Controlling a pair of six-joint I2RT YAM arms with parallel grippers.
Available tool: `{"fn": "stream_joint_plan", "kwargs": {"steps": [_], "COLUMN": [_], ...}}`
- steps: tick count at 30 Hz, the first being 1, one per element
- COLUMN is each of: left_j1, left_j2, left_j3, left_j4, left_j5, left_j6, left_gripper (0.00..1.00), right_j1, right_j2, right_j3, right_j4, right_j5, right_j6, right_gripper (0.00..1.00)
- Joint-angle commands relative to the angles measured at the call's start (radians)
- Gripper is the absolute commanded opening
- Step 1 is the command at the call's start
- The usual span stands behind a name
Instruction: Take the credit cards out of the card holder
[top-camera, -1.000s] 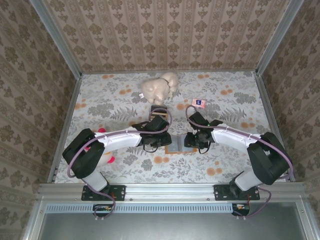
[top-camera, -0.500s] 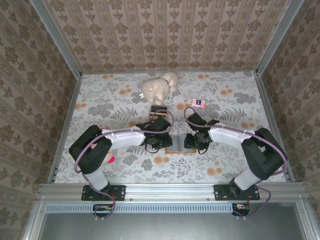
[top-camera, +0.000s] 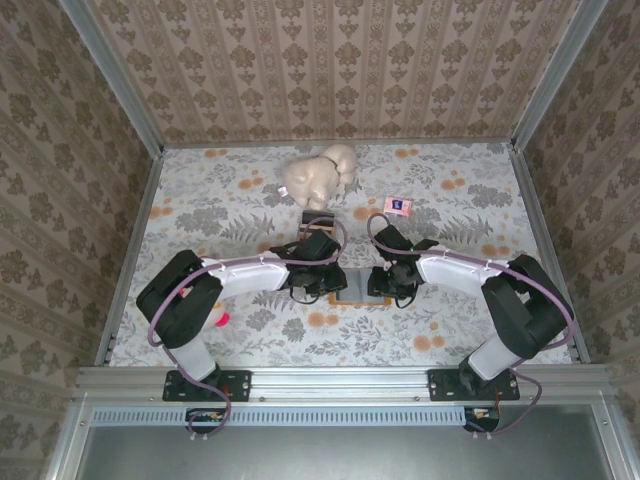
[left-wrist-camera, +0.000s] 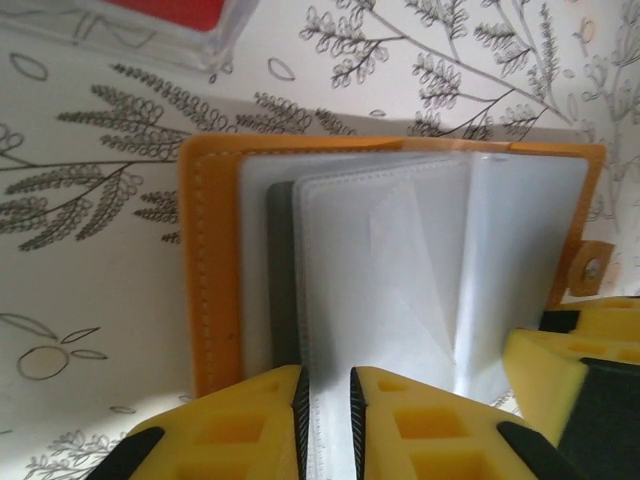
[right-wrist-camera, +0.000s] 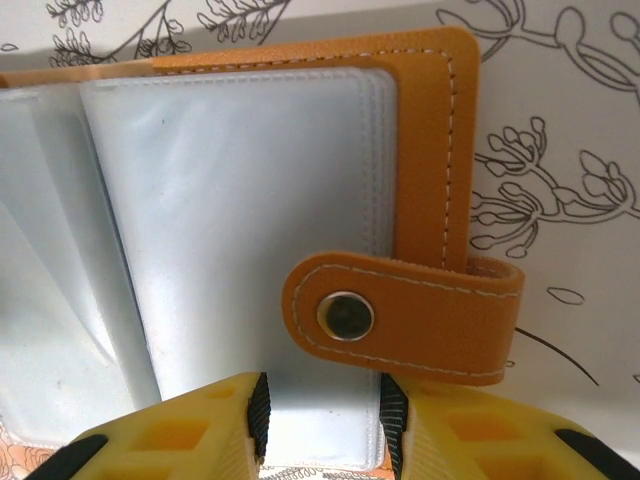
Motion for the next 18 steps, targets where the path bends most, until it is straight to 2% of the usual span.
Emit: {"fn": "stream_joint_plan", "kwargs": {"steps": [1,9,18], "left_j1": [0.008,0.020,0.020], "left_j2": [-0.010,-0.019,-0.036], "left_j3": [-0.001,-0.025,-0.007], "left_j4": [0.028,0.036,-0.044], "left_j5": [0.043,0.044,0.006], "left_j6": [0.014,-0.001,0.024], "left_gripper": [0.25,0.31,0.32], "right_j1": [0.007,0.008,0.007], "right_j2": [0.036,0.035,0.015], "right_j3": [-0.003,-0.007,0.004], "right_j4": [0.020,0.017,-0.004], "right_j5": [-0.026,-0.025,-0.011], "right_j6": [-0.010,-0.010,-0.026], "right_gripper": [0.38,0.38,0.38]}}
